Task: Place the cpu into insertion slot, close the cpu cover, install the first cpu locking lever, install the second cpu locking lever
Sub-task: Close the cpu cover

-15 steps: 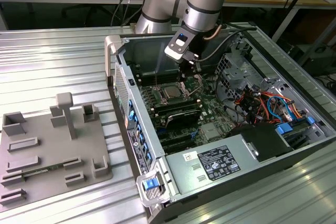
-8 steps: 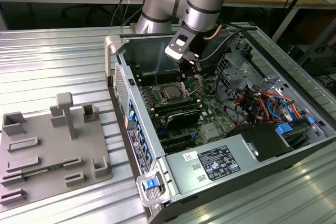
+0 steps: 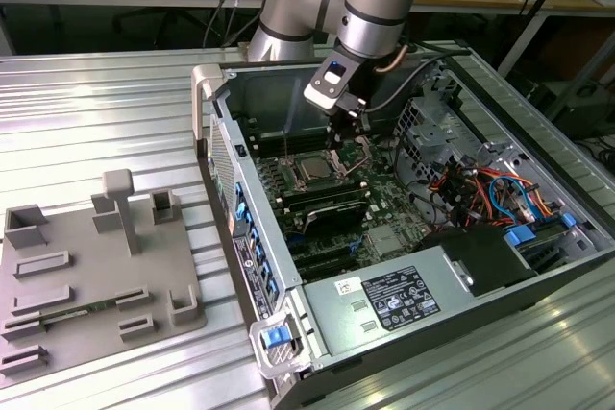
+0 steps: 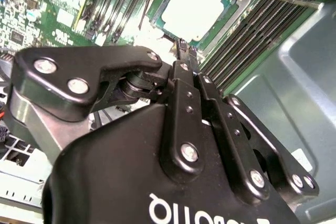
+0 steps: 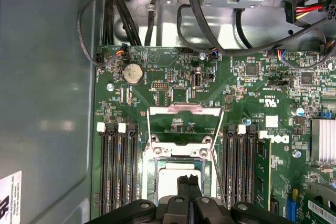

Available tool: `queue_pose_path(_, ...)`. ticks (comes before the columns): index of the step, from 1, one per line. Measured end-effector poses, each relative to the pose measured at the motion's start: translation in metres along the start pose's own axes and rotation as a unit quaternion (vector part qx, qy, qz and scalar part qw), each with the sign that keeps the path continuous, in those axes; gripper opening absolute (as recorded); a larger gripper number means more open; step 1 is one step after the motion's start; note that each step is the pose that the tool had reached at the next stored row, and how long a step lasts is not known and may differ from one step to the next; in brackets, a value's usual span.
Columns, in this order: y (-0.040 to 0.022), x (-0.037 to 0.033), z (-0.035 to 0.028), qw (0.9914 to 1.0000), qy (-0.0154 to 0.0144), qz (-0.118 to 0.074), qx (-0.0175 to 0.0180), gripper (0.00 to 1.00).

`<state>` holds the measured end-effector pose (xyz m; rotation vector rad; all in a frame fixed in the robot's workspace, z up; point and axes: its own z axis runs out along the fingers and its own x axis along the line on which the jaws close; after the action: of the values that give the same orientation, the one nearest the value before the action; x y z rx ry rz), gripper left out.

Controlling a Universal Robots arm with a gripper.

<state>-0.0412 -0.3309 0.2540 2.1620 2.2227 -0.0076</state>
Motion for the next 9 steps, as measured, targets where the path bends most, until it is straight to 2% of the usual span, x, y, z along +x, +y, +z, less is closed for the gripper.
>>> queue_pose_path(5,0.006,-0.0002,-0.0014,1.0,-0.0003,0.0,0.0,0.11)
queue_pose_path(9,0.0171,-0.0006,-0.0015,1.0,-0.0009,0.0,0.0,0.11)
